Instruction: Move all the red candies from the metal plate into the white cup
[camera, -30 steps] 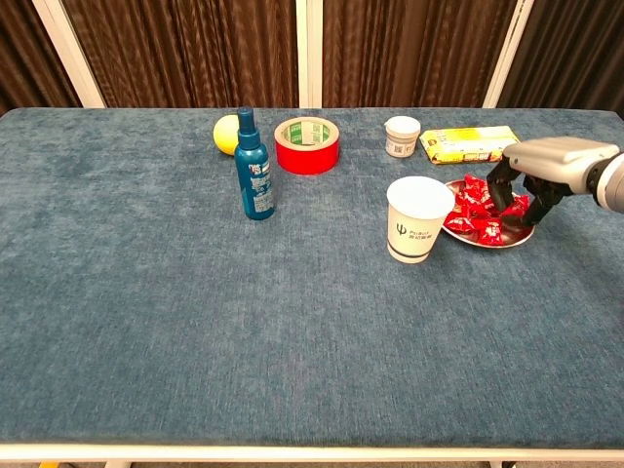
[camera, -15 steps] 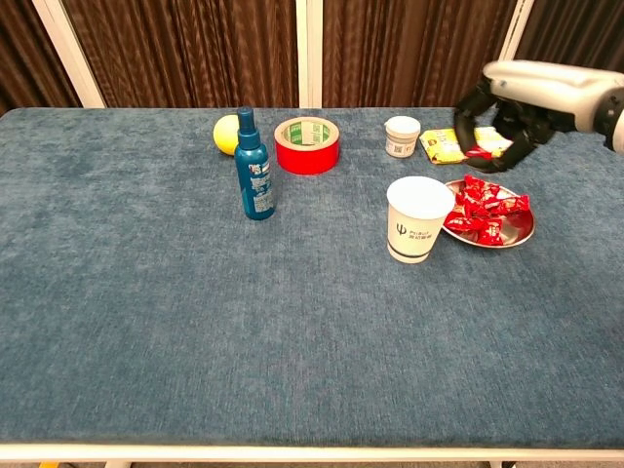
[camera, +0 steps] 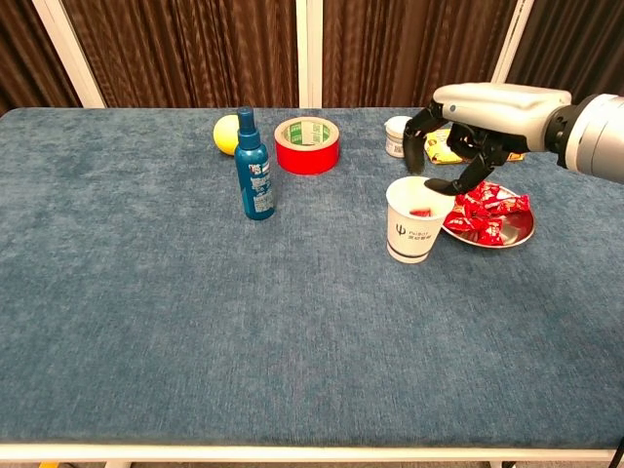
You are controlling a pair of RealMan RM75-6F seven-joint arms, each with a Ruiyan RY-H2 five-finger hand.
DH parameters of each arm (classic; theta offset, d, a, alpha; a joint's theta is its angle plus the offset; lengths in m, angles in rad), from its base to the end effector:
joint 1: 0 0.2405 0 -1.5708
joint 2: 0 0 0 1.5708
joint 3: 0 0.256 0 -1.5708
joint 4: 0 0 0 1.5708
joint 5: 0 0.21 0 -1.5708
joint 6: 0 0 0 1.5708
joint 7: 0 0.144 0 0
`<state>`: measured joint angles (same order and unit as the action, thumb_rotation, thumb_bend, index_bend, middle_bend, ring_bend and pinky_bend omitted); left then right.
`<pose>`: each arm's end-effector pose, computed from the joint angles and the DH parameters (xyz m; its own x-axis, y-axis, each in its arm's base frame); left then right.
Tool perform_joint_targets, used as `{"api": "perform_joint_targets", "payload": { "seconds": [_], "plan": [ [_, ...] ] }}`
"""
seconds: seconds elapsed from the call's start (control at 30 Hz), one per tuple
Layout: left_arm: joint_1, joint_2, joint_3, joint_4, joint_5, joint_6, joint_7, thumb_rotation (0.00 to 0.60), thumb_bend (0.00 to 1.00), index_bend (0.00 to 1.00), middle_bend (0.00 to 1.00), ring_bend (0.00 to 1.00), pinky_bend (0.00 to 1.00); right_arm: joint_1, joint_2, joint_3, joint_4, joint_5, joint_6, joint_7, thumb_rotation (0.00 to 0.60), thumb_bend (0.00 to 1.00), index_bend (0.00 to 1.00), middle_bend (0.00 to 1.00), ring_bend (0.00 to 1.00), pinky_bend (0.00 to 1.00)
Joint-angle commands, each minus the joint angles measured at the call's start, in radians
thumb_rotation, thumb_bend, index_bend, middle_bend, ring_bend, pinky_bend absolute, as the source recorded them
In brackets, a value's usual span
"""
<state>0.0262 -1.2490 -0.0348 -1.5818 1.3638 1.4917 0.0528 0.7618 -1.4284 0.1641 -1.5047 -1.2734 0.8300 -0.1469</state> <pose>-0.3408 0.1392 0.1245 0.3374 0.0622 0.9393 0.9118 0.2265 -0.3426 -0.1458 -0.3463 0.0032 0.4616 -0.3231 0.8261 -0.8299 -0.4863 0.2735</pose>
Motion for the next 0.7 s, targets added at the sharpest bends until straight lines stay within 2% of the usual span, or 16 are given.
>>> {"api": "perform_joint_targets", "payload": {
  "seconds": [0.03,0.17,0.23,0.4,0.7],
  "plan": [
    [0.002,-0.001,0.000,0.003,0.002,0.003,-0.003,0.600,0.05,0.30,0.22,0.14,0.19,-0.012,0.004,0.006,0.001,-0.009,0.035,0.022,0.600,0.29,0.36,0.34,0.81,1.00],
    [0.002,0.000,-0.003,0.007,0.002,0.004,-0.009,0.600,0.05,0.30,0.22,0.14,0.19,-0.035,0.030,0.024,0.034,0.032,0.064,0.037,0.600,0.14,0.34,0.32,0.80,1.00],
    [0.001,-0.001,-0.003,0.008,0.003,0.002,-0.011,0.600,0.05,0.30,0.22,0.14,0.19,-0.034,0.031,0.022,0.083,0.083,0.043,0.003,0.600,0.10,0.33,0.32,0.80,1.00],
    [0.000,-0.008,-0.001,0.011,0.005,-0.004,-0.013,0.600,0.05,0.30,0.22,0.14,0.19,-0.010,-0.028,-0.008,0.206,0.195,-0.028,-0.123,0.600,0.10,0.34,0.34,0.80,1.00],
    [0.005,-0.008,0.000,0.015,-0.002,-0.008,-0.016,0.600,0.05,0.30,0.22,0.14,0.19,0.030,-0.150,-0.011,0.380,0.278,-0.080,-0.190,0.600,0.13,0.36,0.34,0.80,1.00]
  ]
}}
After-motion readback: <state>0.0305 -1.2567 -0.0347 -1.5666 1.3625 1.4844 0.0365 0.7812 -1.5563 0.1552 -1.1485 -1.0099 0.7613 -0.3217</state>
